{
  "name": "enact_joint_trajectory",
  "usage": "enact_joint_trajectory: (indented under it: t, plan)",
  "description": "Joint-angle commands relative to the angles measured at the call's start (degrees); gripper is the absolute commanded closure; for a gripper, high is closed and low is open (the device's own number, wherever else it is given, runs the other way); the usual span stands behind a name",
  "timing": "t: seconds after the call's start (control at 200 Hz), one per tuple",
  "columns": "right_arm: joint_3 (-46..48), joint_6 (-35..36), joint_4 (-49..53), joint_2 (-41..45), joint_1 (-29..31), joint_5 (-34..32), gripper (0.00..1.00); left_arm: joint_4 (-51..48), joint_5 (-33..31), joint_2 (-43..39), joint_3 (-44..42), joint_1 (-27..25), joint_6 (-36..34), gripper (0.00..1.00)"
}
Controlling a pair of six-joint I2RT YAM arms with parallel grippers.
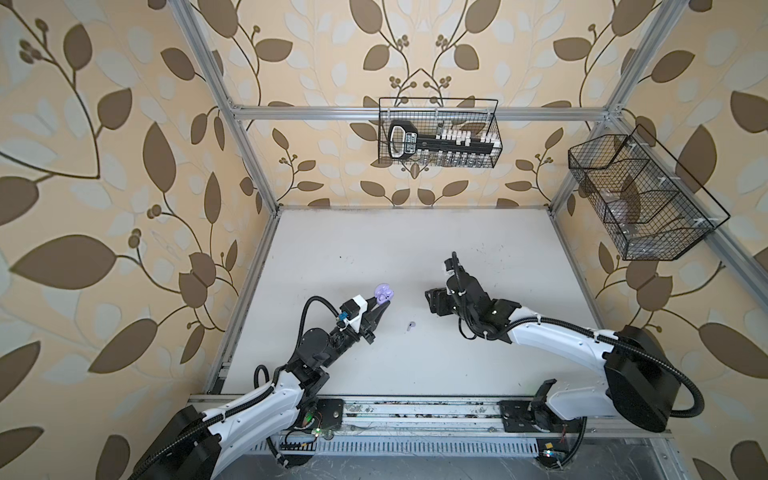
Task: Insert the wireless bluetooth earbuds into the charging case
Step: 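Move the right gripper back over the second lavender earbud on the table, then lower the open right gripper down toward the second lavender earbud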
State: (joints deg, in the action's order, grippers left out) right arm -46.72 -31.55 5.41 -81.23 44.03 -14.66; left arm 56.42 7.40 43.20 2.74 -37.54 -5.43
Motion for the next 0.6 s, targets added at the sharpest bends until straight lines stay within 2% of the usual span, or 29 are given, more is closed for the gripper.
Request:
enact_joint_trajectory:
  t: [0.0,0.055,0.08,0.1,0.115,0.205,0.26,0.335,0.37,0.415,0.5,0.595]
  plan:
    - [-6.54,-7.57,13.15,-2.13,2.45,-2.67,0.21,0.16,-2.92,-2.09,-0.03,-0.45,-0.37,1.00]
    - [-6.81,-8.84,13.86,-1.19,4.29,-3.39,0.17,0.06,-3.20,-2.95,-0.66,-0.43,-0.71,1.00]
    - [-6.72,-9.14,13.86,-0.48,5.01,-3.29,0.11,0.29,-3.46,-3.28,-0.92,-0.45,-0.88,1.00]
    - [-6.78,-9.17,13.80,0.01,5.50,-3.21,0.02,0.46,-3.80,-3.45,-1.05,-0.43,-0.94,1.00]
    - [-7.06,-9.16,13.80,0.33,5.86,-3.23,0.00,0.65,-4.02,-3.55,-1.13,-0.47,-1.01,1.00]
    - [-11.33,-11.77,19.26,0.41,5.87,-1.80,0.00,1.14,-3.67,-3.49,-1.03,-0.43,-0.99,1.00]
    - [-14.61,-10.75,22.87,-0.07,4.96,0.54,0.00,0.99,-2.51,-3.05,-0.59,-0.43,-1.08,1.00]
    - [-17.50,-11.51,26.31,-0.60,4.28,-2.46,0.00,0.86,-1.43,-2.60,-0.11,-0.45,-1.16,1.00]
    - [-18.28,-10.96,27.45,-0.89,3.38,-1.50,0.00,0.80,-1.55,-2.51,-0.08,-0.45,-1.17,1.00]
    - [-18.59,-9.13,27.59,-1.22,2.45,-0.67,0.00,0.97,-2.02,-2.55,-0.21,-0.43,-1.18,1.00]
    - [-16.21,-12.42,28.31,-0.10,2.42,-1.08,0.00,0.90,-3.94,-3.20,-0.65,-0.44,-0.98,1.00]
    - [-11.68,-15.37,23.46,1.60,4.63,-2.08,0.00,0.14,-5.81,-3.17,-0.33,-0.44,-0.03,1.00]
